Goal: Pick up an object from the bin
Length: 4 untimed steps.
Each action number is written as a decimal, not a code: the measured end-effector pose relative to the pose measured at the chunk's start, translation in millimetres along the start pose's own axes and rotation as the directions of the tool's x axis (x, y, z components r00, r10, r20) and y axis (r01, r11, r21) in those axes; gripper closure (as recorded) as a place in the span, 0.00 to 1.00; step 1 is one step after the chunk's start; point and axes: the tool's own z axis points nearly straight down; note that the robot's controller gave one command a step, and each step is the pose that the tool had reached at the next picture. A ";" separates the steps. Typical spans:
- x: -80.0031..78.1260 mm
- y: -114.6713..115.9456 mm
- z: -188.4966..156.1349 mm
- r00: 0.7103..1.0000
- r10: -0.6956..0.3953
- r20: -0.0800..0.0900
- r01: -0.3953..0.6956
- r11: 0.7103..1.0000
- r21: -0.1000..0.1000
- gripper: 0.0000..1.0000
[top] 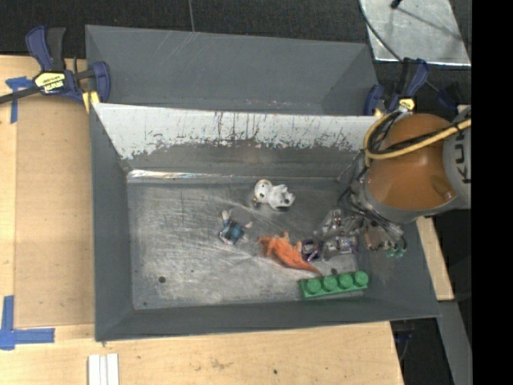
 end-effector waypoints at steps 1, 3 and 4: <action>7.7 10.7 -24.0 1.000 0.017 -0.002 -0.017 1.000 0.000 1.00; -0.5 6.8 -23.9 1.000 0.031 -0.001 -0.031 1.000 0.002 1.00; -7.6 13.7 -66.6 1.000 0.026 -0.008 -0.026 1.000 -0.002 1.00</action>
Offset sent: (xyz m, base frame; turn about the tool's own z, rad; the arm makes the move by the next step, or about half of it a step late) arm 0.0103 -0.0173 0.0244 0.0217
